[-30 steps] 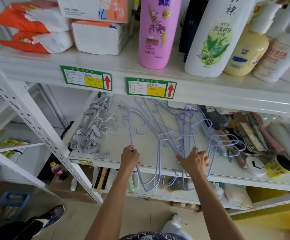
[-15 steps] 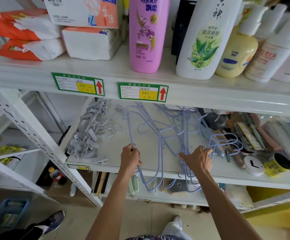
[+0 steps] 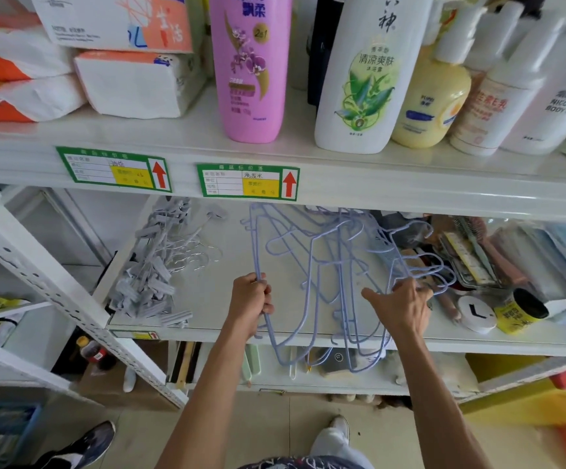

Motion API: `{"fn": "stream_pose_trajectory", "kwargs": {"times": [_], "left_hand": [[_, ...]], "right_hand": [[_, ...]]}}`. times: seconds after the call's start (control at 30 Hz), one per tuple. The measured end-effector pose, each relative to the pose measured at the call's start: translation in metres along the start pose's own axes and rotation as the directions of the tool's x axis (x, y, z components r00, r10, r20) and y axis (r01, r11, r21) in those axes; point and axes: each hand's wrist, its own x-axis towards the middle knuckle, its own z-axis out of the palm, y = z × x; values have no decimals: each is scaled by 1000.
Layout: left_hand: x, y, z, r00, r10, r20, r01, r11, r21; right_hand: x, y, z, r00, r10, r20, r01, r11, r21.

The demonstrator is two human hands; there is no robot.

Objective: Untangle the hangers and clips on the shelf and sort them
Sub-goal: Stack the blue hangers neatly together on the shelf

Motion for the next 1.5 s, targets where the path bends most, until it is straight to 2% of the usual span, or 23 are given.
{"fn": "stream_pose_trajectory", "kwargs": {"times": [0.37,0.53,0.83,0.97,1.07,1.17,1.23,1.3,1.43,1.5], "left_hand": [[-4,-4,-5,1000,-7,11,6,998,67],[0,-8,-10,1000,-1,1,1,997,78],[-1,-7,-14,1000,-4,13,3,994,106],[-3,-5,-17,1000,-2,18,0,994,110],[-6,-3,-18,1000,12,20,-14,995,100],[-8,-1,-17,999,26,37,-29,995,93],[-9,1,-16,999,33,38,-37,995,94],[-9,1,-17,999,40,28,-42,995,91],[-8,1,-18,999,35,21,-36,997,72],[-8,-1,-17,999,30,24,-31,997,72]], "right_hand": [[-8,-3,-3,996,1,-86,-4,1000,-27],[-19,4,4,997,65,38,-64,998,-25],[-44,10,17,997,73,39,-76,994,82],[-43,9,14,990,104,100,-108,993,39],[-44,8,14,993,90,81,-91,996,7],[-40,9,14,996,74,51,-77,995,57],[-36,11,12,996,43,80,-51,994,96],[-32,13,13,994,12,112,-36,975,218],[-29,20,17,986,15,169,-93,879,468],[-31,26,19,972,5,234,-148,790,595]]}}
